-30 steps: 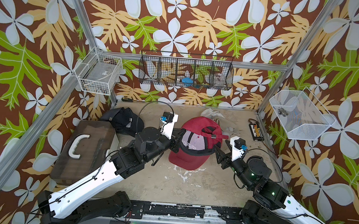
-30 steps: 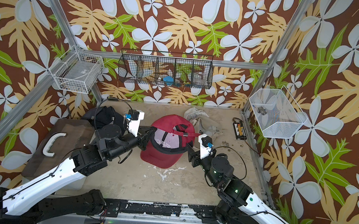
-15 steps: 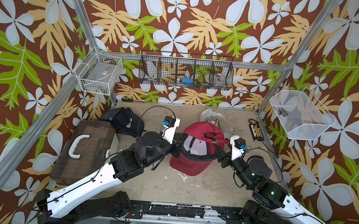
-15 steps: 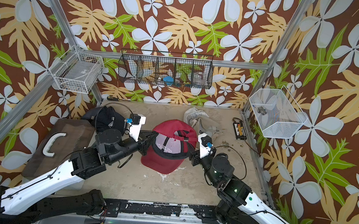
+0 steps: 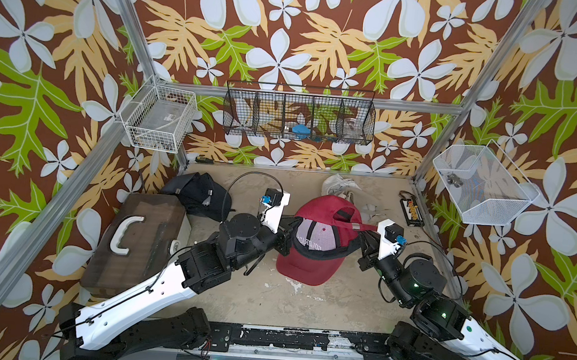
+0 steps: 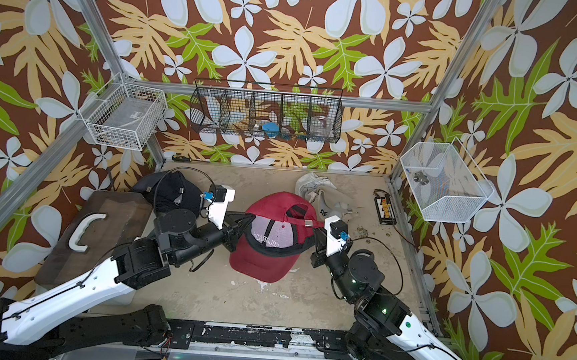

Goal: Open the adjustable buckle of the baseball cap
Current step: Pick up the baseball cap.

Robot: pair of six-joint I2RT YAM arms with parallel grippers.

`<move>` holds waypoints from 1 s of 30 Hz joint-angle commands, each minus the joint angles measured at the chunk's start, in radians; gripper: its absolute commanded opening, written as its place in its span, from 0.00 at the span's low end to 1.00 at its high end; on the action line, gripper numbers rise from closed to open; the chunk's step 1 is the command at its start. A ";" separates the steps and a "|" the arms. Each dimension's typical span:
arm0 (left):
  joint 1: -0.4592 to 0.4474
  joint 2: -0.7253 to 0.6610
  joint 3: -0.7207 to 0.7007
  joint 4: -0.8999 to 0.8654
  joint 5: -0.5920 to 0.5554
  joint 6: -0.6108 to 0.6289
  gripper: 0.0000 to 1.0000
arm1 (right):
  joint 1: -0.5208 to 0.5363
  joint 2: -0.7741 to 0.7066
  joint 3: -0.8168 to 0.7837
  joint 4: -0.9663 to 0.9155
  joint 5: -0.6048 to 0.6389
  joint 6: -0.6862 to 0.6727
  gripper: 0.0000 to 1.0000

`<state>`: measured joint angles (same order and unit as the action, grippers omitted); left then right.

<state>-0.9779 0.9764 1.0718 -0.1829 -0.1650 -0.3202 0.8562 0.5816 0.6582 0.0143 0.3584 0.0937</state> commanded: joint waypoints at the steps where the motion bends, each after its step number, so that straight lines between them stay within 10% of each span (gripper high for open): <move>1: -0.002 0.004 -0.008 0.005 0.033 -0.001 0.00 | 0.000 -0.013 -0.001 0.033 0.009 -0.016 0.06; 7: -0.002 0.034 -0.010 -0.065 0.064 0.037 0.00 | 0.000 -0.044 0.001 0.030 0.001 -0.021 0.00; 12: -0.004 0.047 -0.018 -0.084 0.125 0.044 0.36 | 0.000 -0.055 -0.002 0.019 -0.030 -0.025 0.00; 17: -0.004 0.025 -0.018 -0.086 0.182 0.062 0.51 | 0.001 -0.056 -0.004 0.008 -0.047 -0.028 0.00; 30: -0.010 0.034 0.044 -0.024 0.306 0.042 0.55 | 0.000 -0.050 -0.028 -0.021 -0.150 0.000 0.00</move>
<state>-0.9848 1.0042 1.1034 -0.2558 0.0978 -0.2787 0.8566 0.5266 0.6338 -0.0158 0.2623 0.0719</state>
